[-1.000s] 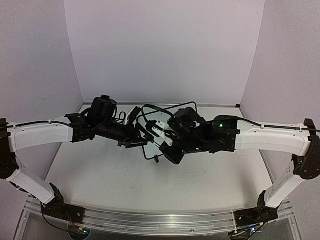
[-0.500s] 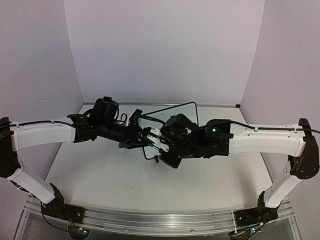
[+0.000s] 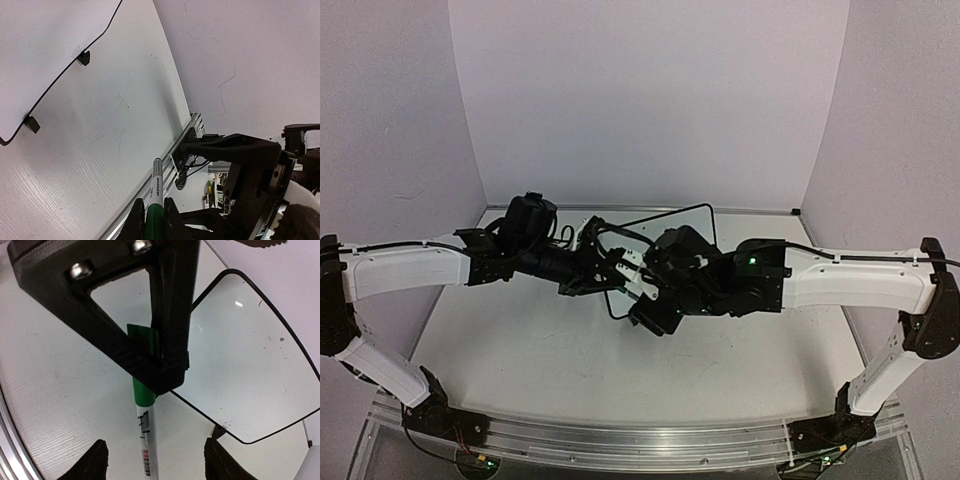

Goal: Write a sentence on the whiteboard
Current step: Pass from the right arm to the left, then open the pen cap from the whiteboard marker.

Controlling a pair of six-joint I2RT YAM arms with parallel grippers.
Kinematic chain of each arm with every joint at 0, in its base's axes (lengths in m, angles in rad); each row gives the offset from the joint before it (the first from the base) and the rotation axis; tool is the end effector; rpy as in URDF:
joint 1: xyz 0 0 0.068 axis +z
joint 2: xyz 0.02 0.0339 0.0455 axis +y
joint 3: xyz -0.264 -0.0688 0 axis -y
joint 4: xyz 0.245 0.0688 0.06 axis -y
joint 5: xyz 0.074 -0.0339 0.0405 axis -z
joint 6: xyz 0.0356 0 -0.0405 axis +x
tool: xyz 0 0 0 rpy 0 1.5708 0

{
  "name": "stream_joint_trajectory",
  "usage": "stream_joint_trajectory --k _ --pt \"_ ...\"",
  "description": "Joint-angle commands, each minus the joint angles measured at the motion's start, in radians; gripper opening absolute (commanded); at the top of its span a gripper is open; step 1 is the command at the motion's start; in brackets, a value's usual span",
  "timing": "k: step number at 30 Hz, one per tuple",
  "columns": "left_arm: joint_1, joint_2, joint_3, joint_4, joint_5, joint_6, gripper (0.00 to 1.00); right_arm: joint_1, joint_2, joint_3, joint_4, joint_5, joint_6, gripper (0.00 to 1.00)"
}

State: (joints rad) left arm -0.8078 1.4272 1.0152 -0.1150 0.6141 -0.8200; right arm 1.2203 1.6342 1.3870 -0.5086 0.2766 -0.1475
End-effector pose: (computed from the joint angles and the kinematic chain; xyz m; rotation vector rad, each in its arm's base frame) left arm 0.2062 -0.2454 0.2798 0.4218 2.3956 -1.5215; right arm 0.1354 0.3420 0.3010 -1.3450 1.8686 0.2320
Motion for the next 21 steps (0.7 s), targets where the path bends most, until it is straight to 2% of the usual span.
stream_joint_trajectory --k 1,7,13,21 --pt "0.027 -0.081 -0.045 0.135 -0.069 -0.055 0.00 -0.044 -0.131 -0.053 0.116 -0.058 0.127 0.79" --pt "0.058 -0.179 -0.168 0.380 -0.113 -0.124 0.00 -0.183 -0.234 -0.222 0.378 -0.331 0.362 0.87" --pt "0.059 -0.293 -0.245 0.551 -0.127 -0.111 0.00 -0.229 -0.253 -0.390 0.832 -0.590 0.661 0.91" --pt "0.059 -0.372 -0.284 0.625 -0.087 -0.101 0.00 -0.234 -0.152 -0.459 1.295 -0.826 0.918 0.91"
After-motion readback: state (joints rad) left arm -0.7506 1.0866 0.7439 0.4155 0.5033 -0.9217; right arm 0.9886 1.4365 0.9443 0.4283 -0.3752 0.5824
